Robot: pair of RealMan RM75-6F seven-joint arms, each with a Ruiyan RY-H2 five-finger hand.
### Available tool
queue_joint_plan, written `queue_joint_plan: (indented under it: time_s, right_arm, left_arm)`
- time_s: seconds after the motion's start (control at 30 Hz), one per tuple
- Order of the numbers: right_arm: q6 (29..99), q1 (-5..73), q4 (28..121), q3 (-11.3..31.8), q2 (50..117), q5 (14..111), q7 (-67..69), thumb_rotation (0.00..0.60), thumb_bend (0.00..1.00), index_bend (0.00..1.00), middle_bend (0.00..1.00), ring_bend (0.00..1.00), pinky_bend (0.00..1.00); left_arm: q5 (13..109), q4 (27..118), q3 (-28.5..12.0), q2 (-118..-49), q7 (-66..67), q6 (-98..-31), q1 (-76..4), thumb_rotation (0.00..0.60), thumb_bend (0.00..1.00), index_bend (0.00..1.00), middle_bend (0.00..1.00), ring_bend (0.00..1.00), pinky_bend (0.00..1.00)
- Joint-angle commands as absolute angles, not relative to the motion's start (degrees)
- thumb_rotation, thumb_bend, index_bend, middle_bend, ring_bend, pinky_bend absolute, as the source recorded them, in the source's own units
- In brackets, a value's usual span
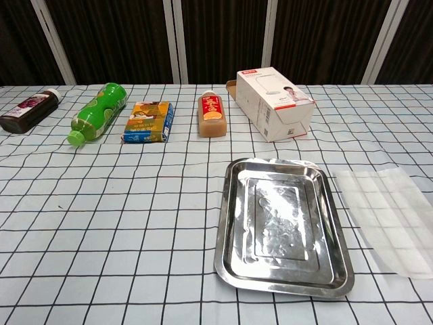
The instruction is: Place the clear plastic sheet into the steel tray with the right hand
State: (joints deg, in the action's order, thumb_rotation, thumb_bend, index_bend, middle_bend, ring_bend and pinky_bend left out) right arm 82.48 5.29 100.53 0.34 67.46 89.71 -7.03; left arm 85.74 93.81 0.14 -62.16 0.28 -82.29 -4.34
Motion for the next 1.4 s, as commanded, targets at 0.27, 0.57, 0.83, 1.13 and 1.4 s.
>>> queue_joint_plan:
  time_s: [0.27, 0.57, 0.83, 1.13, 1.4]
  right_arm:
    - [82.4, 5.3, 100.4, 0.1, 67.5, 90.2, -7.3, 0.600, 0.40, 0.00, 0.00, 0.00, 0.00]
    - [80.7, 5.8, 101.1, -0.1, 70.1, 89.2, -12.3, 0.600, 0.40, 0.00, 0.00, 0.00, 0.00]
    - [79.8, 5.8, 99.8, 0.4, 74.4, 86.2, -20.7, 0.600, 0.40, 0.00, 0.00, 0.00, 0.00]
    - [78.5, 4.7, 97.5, 0.4, 80.1, 80.3, -23.8, 0.600, 0.40, 0.00, 0.00, 0.00, 0.00]
    - [78.0, 3.9, 94.0, -0.6, 83.5, 78.5, -24.7, 0.600, 0.40, 0.00, 0.00, 0.00, 0.00]
  left_arm:
    - [85.9, 93.8, 0.1, -62.1, 0.2, -82.5, -4.3, 0.600, 0.00, 0.00, 0.00, 0.00, 0.00]
    - [85.7, 93.7, 0.0, -62.4, 0.4, -82.3, -4.4, 0.600, 0.00, 0.00, 0.00, 0.00, 0.00]
    - [85.8, 93.7, 0.1, -62.2, 0.1, -82.6, -4.3, 0.600, 0.00, 0.00, 0.00, 0.00, 0.00]
    - [86.2, 93.6, 0.2, -62.0, -0.6, -82.7, -4.3, 0.600, 0.00, 0.00, 0.00, 0.00, 0.00]
    - [86.2, 93.6, 0.2, -61.9, -0.7, -82.6, -4.3, 0.600, 0.00, 0.00, 0.00, 0.00, 0.00]
